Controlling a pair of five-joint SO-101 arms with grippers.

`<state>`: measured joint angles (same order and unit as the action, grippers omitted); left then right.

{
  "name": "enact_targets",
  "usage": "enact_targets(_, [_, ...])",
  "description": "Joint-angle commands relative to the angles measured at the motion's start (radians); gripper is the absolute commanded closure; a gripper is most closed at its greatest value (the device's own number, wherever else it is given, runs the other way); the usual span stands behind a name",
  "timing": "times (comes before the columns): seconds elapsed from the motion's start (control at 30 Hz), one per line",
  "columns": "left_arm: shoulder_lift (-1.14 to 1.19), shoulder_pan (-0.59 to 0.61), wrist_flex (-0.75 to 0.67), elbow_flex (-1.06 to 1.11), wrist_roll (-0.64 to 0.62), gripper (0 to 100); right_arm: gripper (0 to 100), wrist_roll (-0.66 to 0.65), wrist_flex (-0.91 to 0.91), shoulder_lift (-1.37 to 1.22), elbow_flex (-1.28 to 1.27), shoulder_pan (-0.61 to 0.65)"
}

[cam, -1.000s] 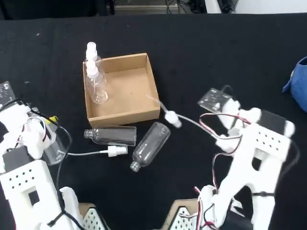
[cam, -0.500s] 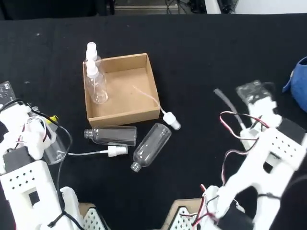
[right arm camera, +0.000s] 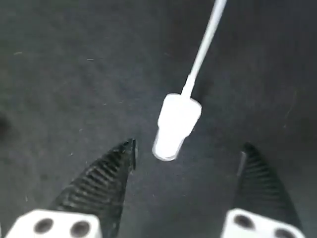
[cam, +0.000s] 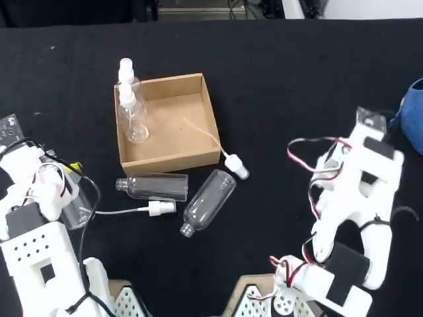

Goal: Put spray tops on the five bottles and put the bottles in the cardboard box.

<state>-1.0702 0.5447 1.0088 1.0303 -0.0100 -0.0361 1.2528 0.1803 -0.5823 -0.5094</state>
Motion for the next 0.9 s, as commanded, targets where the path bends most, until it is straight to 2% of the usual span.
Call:
enact_targets(0.0, [-0.021,-0.007,-0.025,-0.015,-0.011,97,70.3,-0.318,0.117,0.002,0.176,0.009])
enact_targets(0.13, [-0.021,-0.007,-0.025,-0.015,-0.011,97,73.3,-0.862,0.132,-0.001,0.205,-0.072])
enact_targets(0.27, [-0.021,-0.007,-0.025,-0.015,-0.011,97,74.4,-1.263,0.135,-0.001,0.191,-0.106])
enact_targets(0.53, [-0.021,-0.007,-0.025,-0.015,-0.011,97,74.5,-1.846,0.123,-0.001,0.157,-0.112])
enact_targets(0.7, [-0.021,-0.007,-0.025,-0.015,-0.011,97,74.7,-2.269,-0.014,-0.001,0.031,-0.161])
enact_targets(0.77, [-0.021,-0.007,-0.025,-0.015,-0.009,97,74.7,-2.369,-0.084,-0.001,-0.024,-0.181])
enact_targets(0.87, [-0.021,-0.007,-0.025,-0.015,-0.006,97,74.8,-2.407,-0.173,-0.002,-0.099,-0.186])
